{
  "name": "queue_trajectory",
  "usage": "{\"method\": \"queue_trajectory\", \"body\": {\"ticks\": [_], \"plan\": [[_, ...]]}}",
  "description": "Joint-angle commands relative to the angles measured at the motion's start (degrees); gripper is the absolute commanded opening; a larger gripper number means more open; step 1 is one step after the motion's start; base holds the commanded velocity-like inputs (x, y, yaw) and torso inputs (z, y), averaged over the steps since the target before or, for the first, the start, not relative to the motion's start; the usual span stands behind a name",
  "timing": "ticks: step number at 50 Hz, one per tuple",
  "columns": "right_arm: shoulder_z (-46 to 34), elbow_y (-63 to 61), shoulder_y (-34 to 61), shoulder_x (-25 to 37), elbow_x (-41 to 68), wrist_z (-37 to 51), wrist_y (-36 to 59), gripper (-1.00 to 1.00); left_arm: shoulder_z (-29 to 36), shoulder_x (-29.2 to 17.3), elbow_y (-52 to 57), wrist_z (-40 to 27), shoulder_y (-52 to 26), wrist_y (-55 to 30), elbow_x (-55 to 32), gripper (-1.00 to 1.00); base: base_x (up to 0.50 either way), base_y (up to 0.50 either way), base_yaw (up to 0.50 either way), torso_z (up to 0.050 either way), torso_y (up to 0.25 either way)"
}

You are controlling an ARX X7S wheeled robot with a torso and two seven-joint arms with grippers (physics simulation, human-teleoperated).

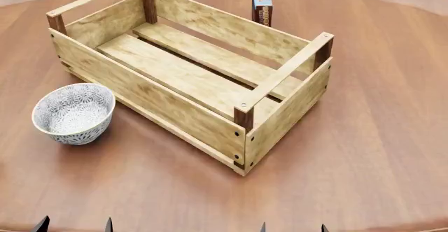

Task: Pick up the salad dressing and put it in the tray.

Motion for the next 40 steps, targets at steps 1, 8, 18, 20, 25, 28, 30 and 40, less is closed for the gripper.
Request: {"method": "queue_trajectory", "body": {"ticks": [1,8,18,20,25,28,30,40], "plan": [[-2.1,1.0,0.98,1.06,-0.92,1.33,2.78,1.0,0.98,-0.88,-0.17,-1.16,0.11,0.46,-0.92,1.0,0.0,0.0,0.0,0.0,0.0],[-2.71,0.06,0.33,2.28,3.02,1.17,1.5,1.0,2.45,-2.17,-0.2,-3.04,0.37,1.16,-2.03,1.0,0.0,0.0,0.0,0.0,0.0],[-2.76,-0.82,-0.26,2.21,3.17,0.9,1.13,1.0,1.8,-1.59,-2.0,-3.48,-0.54,-0.97,-0.95,1.0,0.0,0.0,0.0,0.0,0.0],[-2.9,-1.63,-0.33,2.44,3.56,1.38,1.87,1.0,2.23,-1.89,-0.29,-4.05,-0.56,-3.07,-1.13,1.0,0.0,0.0,0.0,0.0,0.0],[-2.6,-11.07,-0.77,3.44,5.72,2.44,8.78,1.0,3.62,-3.1,10.99,-5.03,0.57,-8.78,-0.5,1.0,0.0,0.0,0.0,0.0,0.0],[-3.39,-16.94,-1.1,4.33,4.51,3.61,11.94,1.0,4.06,-3.47,17.25,-5.85,0.67,-14.26,-0.03,1.0,0.0,0.0,0.0,0.0,0.0],[-3.1,-23.23,-1.32,4.85,6.35,3.36,16.14,1.0,4.75,-3.9,23.28,-6.53,0.21,-20.04,1.13,1.0,0.0,0.0,0.0,0.0,0.0],[-1.03,-37.6,0.13,6.35,10.77,4.88,24.75,1.0,6.61,-6.0,37.37,-8.09,-0.69,-26.93,3.63,1.0,0.0,0.0,0.0,0.0,0.0]]}}
